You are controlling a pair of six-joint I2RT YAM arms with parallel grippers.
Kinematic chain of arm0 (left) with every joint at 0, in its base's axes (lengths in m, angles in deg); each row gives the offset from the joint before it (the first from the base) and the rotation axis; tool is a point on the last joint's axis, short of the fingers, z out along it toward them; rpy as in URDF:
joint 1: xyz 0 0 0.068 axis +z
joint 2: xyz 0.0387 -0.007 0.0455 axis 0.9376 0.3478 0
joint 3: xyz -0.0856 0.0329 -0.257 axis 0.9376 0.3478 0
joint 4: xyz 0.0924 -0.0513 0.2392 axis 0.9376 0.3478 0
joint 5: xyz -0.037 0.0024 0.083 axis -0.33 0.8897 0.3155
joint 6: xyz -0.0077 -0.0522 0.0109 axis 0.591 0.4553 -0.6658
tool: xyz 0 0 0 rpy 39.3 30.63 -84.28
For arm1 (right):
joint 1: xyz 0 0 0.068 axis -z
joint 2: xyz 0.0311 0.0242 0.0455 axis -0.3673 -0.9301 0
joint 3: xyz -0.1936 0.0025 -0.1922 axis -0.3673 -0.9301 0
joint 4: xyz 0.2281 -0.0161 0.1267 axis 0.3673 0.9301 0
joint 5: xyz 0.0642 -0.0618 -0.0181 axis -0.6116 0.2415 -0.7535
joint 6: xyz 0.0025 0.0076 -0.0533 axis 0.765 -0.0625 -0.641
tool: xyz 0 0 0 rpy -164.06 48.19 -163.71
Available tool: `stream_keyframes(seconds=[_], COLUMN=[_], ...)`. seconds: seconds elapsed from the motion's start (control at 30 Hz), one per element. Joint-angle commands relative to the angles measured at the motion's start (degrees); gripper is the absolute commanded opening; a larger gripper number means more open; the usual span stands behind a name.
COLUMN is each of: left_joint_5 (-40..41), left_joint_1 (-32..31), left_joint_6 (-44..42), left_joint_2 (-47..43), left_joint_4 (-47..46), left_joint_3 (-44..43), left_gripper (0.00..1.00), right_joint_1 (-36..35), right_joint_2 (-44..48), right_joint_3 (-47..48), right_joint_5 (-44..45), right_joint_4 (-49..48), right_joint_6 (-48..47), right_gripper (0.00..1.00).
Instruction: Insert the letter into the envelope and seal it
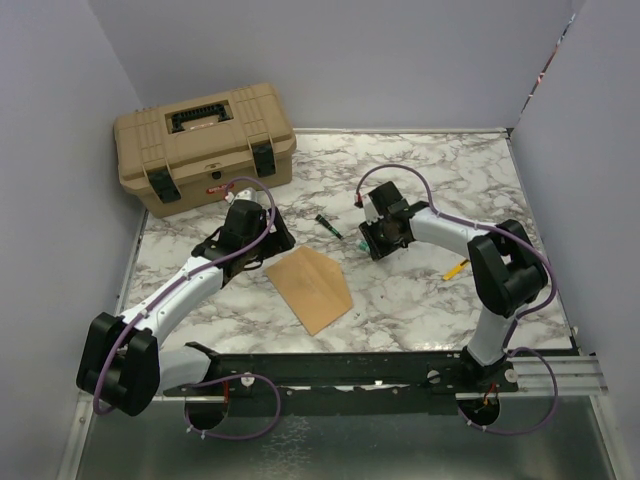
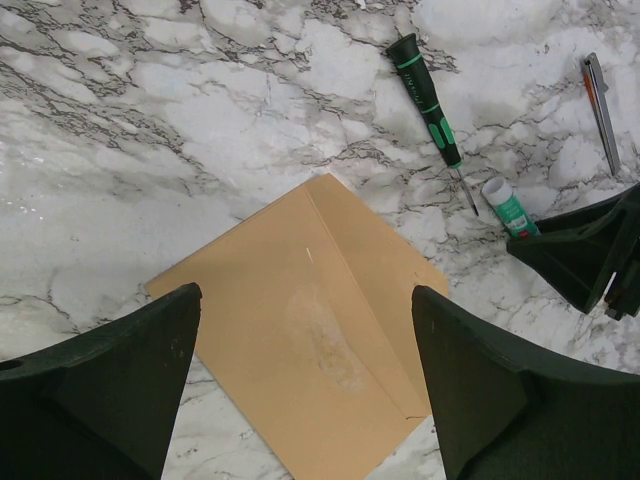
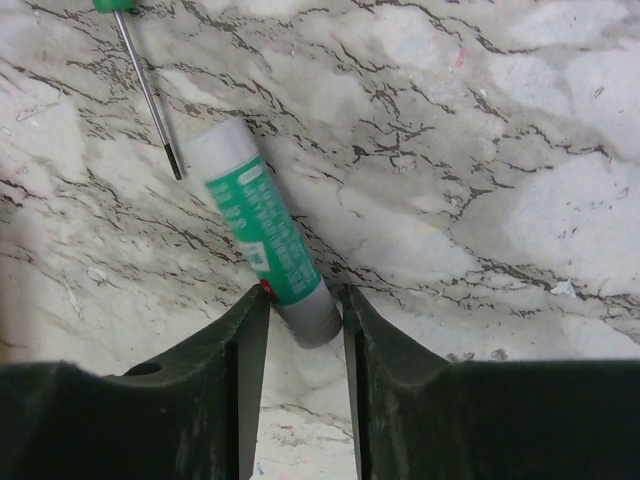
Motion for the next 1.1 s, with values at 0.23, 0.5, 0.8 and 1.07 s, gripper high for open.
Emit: stream_keyframes(seconds=[0.23,0.5,0.8,1.07], left_joint_5=[-10.11,-20.61,-26.06,-19.96], left_joint_1=[0.21,-1.77,-7.26,-8.3], left_joint_6=[3.26,9.87,12.31,13.86], left_joint_2=[0.37,-0.88,-2.1,-8.17], left_joint_4=[-5.03,-19.36,-33.48,-36.93], left_joint_3=[-1.18,-0.41,-0.49,4.03], left_gripper=[0.93,0.99,0.99,0.9], right_joint_1=[-1.37,-1.38,-1.39,-1.37], right_joint_2=[4.08,25.21,30.07,29.02], right_joint_3=[-2.48,-5.73,-5.82,-5.36], right_joint_5=[-5.31,-24.23,-43.52,-42.58], right_joint_4=[0.25,-6.4,-16.9,-18.88], right_joint_6=[0.19,5.76,15.16,19.98], right_gripper=[0.05,0.05,0.06,0.05])
